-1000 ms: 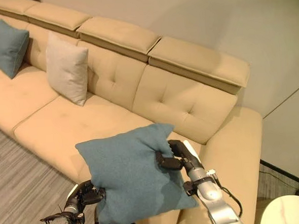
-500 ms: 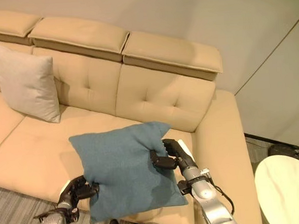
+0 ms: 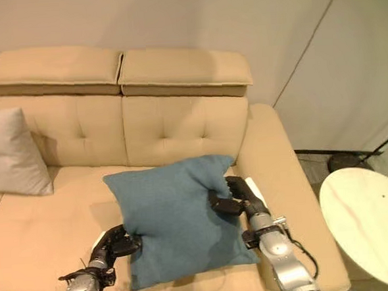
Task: Pick up all the scattered cushions and arrange them neatly on the sofa.
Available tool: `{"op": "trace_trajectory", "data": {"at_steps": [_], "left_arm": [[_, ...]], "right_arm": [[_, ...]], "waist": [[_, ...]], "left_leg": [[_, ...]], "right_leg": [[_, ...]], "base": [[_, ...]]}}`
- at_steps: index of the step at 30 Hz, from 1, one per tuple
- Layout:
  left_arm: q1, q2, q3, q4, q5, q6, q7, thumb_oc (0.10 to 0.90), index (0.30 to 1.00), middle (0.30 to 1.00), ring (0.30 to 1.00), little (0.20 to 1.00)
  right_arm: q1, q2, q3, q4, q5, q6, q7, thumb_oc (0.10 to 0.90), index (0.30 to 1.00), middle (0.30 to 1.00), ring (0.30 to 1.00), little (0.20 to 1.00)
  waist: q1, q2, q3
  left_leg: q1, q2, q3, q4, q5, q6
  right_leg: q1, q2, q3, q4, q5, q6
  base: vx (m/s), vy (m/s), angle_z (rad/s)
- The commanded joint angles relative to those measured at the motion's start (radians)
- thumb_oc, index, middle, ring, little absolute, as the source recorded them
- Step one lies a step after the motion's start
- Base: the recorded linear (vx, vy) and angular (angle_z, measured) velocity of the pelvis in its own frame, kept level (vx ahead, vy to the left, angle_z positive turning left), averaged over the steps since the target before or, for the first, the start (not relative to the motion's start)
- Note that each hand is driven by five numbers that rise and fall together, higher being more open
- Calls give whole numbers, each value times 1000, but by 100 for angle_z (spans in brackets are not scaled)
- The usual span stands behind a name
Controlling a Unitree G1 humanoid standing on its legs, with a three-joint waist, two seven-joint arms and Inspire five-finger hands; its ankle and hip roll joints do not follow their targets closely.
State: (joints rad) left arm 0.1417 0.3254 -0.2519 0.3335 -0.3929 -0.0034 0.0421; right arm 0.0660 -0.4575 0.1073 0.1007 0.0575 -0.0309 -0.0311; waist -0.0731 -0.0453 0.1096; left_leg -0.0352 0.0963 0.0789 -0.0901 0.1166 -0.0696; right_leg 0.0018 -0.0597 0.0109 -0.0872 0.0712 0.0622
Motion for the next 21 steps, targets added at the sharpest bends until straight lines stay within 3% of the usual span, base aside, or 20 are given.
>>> {"op": "trace_trajectory", "data": {"at_steps": [1, 8, 13, 21], "left_arm": [[-99, 21, 35, -199, -35, -155, -30, 400, 300, 300, 300, 300], [-124, 49, 61, -212, -5, -163, 4, 400, 300, 300, 300, 300], [-213, 44, 45, -202, 28, -181, 82, 400, 300, 300, 300, 300], [-540, 20, -45, -134, 59, -234, 249, 400, 300, 300, 300, 300]], "right_arm": [[-95, 37, 30, -113, 14, -104, 1, 400, 300, 300, 300, 300], [-124, 82, 23, -88, 10, -103, -37, 400, 300, 300, 300, 300], [-210, 108, 46, -71, -34, -115, -136, 400, 300, 300, 300, 300], [-504, 117, 123, 22, -106, -119, -327, 400, 300, 300, 300, 300]], "waist": [[31, -17, -67], [26, -16, -81], [18, 1, -84], [12, 19, -71]], "left_leg": [[-3, -7, 53, 31, -110, -18], [-5, -20, 121, 3, -128, 0], [-53, -14, 143, 3, -131, 1], [-231, -1, 110, 3, -76, -25]], "right_leg": [[-17, -69, -39, 54, -65, 102], [-71, -87, 2, 9, -8, 139], [-164, -82, 15, 0, 19, 155], [-327, -71, -23, 0, 52, 165]], "base": [[5, 110, -49], [3, 51, -30], [-56, -30, -24], [-139, -79, 0]]}}
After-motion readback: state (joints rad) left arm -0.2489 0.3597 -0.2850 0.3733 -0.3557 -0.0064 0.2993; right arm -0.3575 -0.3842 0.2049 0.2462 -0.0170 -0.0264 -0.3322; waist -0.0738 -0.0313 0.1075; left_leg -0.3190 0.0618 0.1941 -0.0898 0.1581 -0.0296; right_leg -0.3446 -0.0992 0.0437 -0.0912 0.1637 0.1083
